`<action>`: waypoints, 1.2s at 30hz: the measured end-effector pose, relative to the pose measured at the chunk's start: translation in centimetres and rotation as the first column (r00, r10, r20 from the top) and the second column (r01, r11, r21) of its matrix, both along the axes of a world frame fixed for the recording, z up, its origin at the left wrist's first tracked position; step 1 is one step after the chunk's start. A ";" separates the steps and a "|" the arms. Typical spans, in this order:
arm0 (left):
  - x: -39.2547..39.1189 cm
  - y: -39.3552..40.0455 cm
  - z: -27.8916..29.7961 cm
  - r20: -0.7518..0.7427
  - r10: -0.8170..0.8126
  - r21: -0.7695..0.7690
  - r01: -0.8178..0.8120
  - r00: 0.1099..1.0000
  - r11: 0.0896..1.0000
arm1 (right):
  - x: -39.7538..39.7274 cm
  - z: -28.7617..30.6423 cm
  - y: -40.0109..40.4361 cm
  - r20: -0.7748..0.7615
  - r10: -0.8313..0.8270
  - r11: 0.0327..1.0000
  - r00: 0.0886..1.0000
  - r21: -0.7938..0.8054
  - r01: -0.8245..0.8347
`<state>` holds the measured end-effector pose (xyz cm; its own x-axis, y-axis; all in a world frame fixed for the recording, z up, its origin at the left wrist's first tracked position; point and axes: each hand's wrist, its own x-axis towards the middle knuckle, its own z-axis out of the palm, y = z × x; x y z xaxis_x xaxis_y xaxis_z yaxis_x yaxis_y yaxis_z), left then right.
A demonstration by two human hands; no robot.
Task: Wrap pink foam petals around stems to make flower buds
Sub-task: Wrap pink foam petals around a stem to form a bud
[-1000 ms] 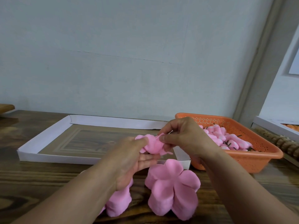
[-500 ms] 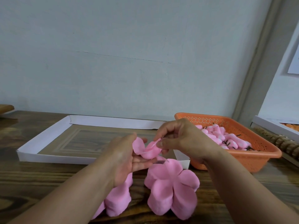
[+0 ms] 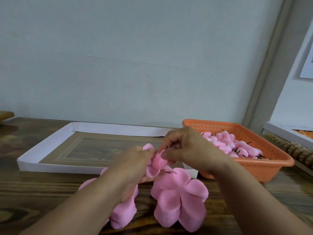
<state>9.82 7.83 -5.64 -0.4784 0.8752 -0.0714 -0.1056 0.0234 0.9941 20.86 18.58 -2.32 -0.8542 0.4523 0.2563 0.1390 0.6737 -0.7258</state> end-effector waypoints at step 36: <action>-1.0 -0.4 0.3 0.175 -0.188 -0.041 0.198 0.966 0.979 | -0.1 0.1 -0.4 -0.141 -0.039 0.983 0.989 -0.184 0.013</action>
<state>8.85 7.46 -5.29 -0.2770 0.9420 -0.1897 -0.2604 0.1164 0.9584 20.74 18.21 -2.24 -0.8019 0.5242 0.2866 0.0404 0.5262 -0.8494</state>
